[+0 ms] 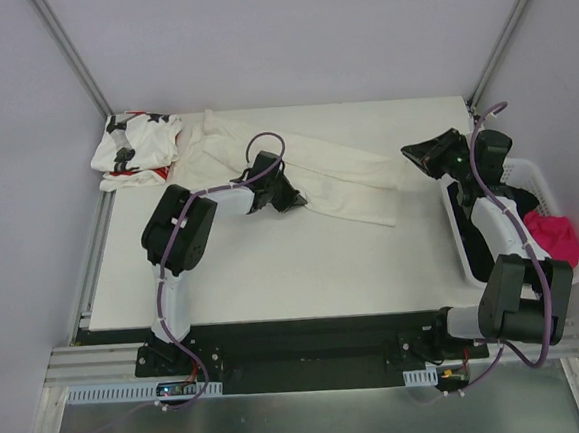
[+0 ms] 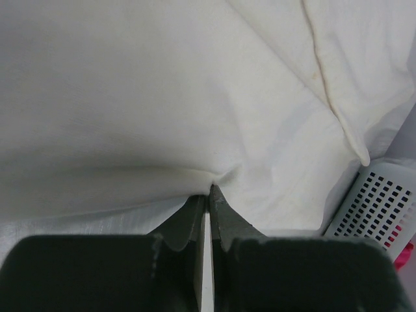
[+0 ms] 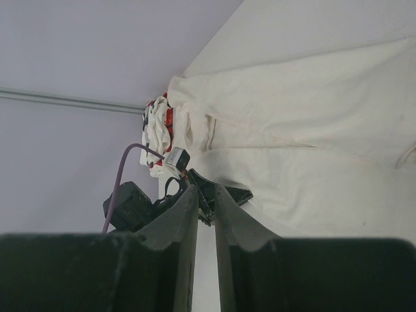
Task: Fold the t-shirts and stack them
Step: Rotate the tshirt 90 degrees
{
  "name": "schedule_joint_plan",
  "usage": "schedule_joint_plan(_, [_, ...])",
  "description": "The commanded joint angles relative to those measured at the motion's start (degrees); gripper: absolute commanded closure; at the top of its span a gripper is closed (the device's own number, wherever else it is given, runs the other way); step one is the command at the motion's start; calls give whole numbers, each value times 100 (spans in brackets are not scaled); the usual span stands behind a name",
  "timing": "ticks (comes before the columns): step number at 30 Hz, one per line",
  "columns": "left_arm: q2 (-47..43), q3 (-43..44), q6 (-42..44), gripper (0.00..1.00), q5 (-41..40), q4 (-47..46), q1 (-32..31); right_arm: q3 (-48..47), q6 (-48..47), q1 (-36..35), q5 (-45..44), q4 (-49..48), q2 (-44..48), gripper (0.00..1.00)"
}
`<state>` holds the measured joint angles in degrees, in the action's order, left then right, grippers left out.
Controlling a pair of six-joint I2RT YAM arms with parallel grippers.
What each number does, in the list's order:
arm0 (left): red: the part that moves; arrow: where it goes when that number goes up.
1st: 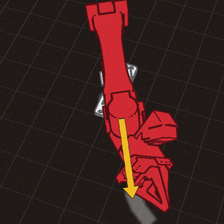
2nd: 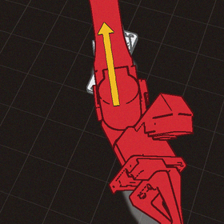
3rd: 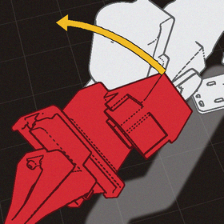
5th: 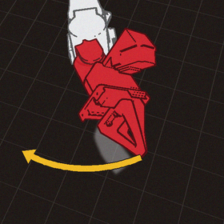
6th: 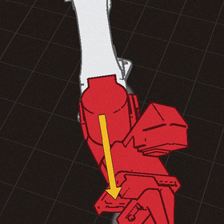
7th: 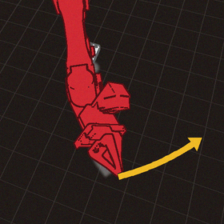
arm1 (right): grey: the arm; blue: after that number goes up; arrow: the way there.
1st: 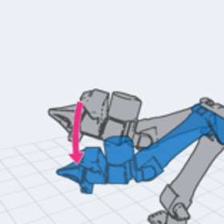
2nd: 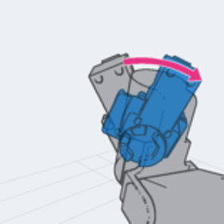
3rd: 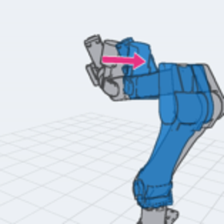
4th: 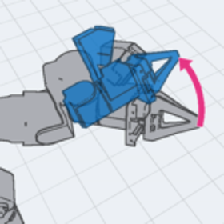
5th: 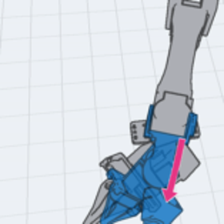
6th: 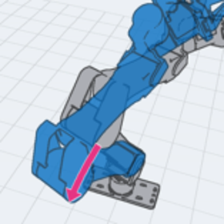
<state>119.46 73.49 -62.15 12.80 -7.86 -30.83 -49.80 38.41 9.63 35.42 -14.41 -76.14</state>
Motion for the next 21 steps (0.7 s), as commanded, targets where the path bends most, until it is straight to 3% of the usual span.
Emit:
schedule_joint_plan(1, [34, -71, 98, 100, 12, 223, -81, 14, 78, 57, 114, -352, 55, 82])
schedule_joint_plan(21, [-1863, -2620, 194, 100, 65, 179, -204, 58, 254, 74, 132, -545, 73, 81])
